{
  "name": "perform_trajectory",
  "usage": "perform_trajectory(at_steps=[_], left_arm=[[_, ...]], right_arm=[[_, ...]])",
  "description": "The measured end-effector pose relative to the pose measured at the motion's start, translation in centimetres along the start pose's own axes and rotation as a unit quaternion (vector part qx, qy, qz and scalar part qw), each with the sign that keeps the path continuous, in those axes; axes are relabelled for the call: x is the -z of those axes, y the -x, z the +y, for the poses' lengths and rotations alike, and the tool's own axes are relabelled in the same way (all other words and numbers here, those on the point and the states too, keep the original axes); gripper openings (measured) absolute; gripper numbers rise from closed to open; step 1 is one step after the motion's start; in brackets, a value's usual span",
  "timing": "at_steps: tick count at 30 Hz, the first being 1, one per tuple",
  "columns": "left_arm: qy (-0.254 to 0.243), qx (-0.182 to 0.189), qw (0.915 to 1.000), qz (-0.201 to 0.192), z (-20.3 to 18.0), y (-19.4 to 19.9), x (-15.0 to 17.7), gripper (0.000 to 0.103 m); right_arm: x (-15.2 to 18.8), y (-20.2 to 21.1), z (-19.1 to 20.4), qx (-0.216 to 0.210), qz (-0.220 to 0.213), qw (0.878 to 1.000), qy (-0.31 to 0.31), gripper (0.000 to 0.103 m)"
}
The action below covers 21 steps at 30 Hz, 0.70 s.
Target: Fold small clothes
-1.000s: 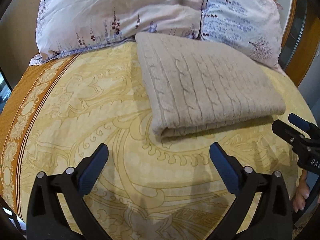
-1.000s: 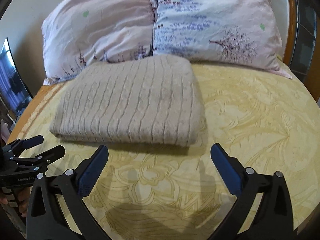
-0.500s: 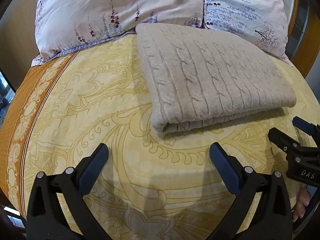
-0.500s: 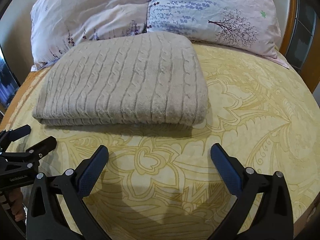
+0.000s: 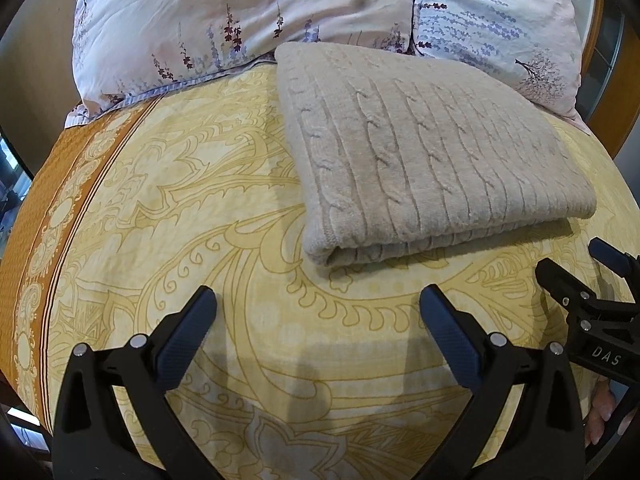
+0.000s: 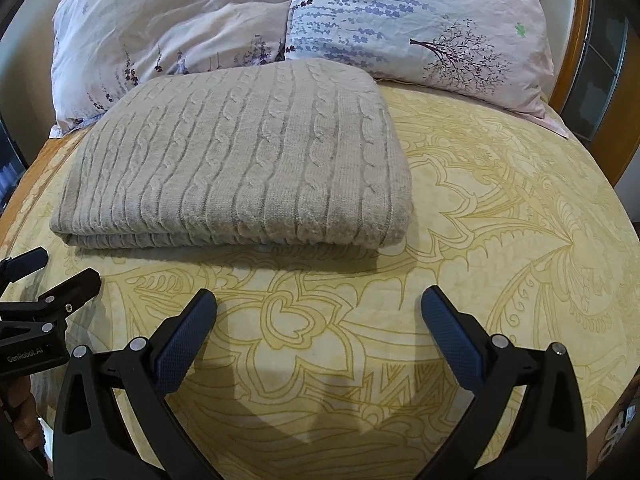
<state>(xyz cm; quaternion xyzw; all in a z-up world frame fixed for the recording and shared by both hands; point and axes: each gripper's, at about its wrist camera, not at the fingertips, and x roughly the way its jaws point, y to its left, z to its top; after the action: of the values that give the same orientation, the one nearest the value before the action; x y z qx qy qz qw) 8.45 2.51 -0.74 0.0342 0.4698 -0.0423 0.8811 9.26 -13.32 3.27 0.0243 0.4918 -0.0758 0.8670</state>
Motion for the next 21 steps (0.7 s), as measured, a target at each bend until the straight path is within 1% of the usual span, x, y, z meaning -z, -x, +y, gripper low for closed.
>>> perform_trajectory(at_steps=[21], left_arm=[[0.005, -0.002, 1.0, 0.008, 0.1, -0.09, -0.09, 0.101]], right_arm=[[-0.02, 0.0, -0.05, -0.001, 0.0, 1.0, 0.001, 0.102]])
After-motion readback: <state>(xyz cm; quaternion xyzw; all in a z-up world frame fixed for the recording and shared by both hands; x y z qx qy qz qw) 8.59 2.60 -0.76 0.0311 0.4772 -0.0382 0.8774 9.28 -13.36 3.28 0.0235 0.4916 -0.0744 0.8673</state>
